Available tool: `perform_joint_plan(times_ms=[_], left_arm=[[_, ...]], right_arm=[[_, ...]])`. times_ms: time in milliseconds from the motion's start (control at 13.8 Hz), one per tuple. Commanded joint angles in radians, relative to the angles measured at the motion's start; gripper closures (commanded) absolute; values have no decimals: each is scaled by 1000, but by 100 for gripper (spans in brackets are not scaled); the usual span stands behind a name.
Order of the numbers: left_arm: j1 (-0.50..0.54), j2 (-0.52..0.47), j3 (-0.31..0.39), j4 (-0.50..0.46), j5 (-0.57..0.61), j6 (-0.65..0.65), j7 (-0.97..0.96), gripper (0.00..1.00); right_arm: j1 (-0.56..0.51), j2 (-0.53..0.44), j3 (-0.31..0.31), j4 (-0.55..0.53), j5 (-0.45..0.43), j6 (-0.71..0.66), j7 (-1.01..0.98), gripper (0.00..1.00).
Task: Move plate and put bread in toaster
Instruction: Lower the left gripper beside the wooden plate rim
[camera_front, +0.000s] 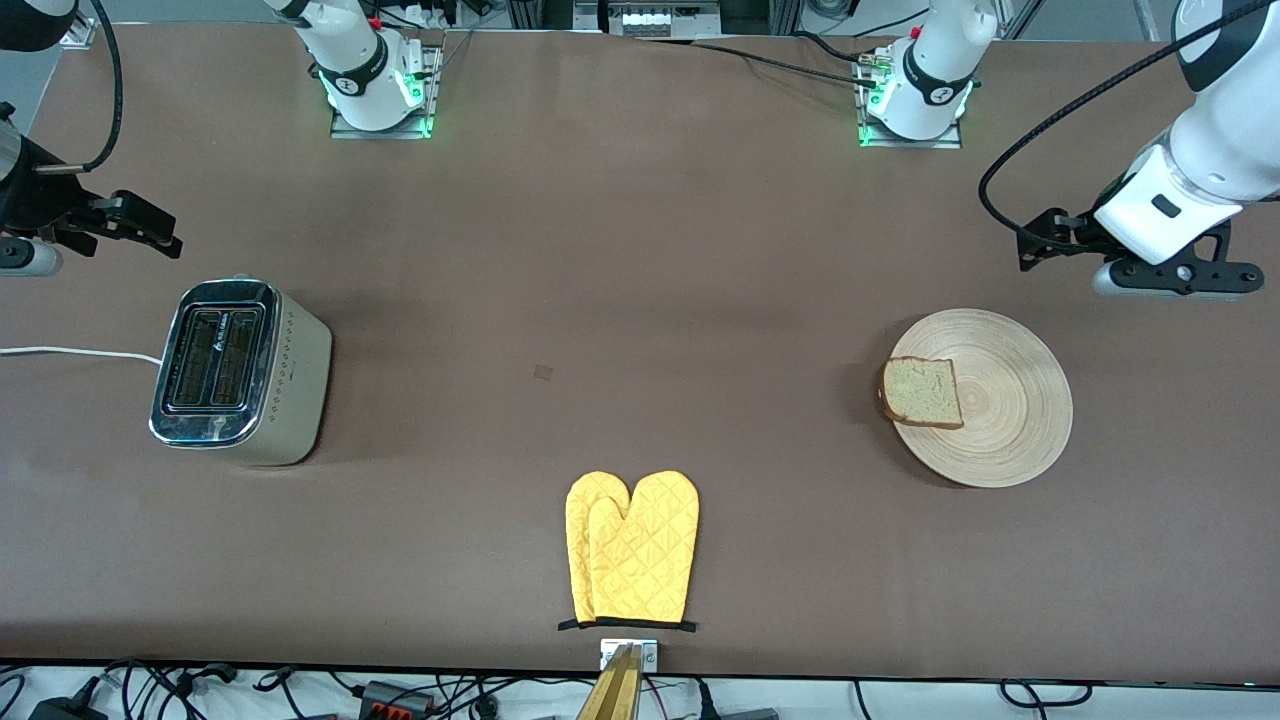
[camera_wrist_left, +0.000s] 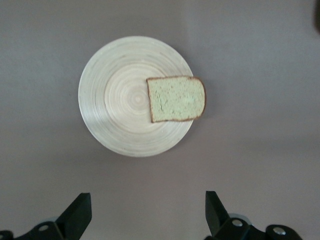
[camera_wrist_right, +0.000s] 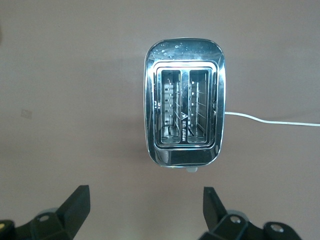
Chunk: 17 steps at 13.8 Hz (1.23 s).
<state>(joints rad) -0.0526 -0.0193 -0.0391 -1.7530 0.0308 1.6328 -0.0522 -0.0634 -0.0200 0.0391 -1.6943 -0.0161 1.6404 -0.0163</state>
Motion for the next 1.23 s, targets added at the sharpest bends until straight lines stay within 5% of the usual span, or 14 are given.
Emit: perform_joint_plan(times_ms=[0, 218, 581, 871, 1162], left_arm=[[-6, -2, -1, 3, -11, -62, -6, 0], [10, 43, 15, 41, -25, -76, -6, 0], [161, 280, 13, 211, -46, -126, 150, 0], [364, 390, 13, 216, -323, -122, 210, 0], [505, 553, 13, 254, -402, -84, 519, 0]], right_arm=[[-3, -17, -4, -24, -12, 13, -5, 0], [-4, -14, -7, -21, -12, 13, -8, 0], [-3, -15, -7, -21, -12, 16, -7, 0], [-3, -15, -7, -19, -12, 16, -7, 0], [-3, -14, -7, -19, -15, 18, -8, 0]])
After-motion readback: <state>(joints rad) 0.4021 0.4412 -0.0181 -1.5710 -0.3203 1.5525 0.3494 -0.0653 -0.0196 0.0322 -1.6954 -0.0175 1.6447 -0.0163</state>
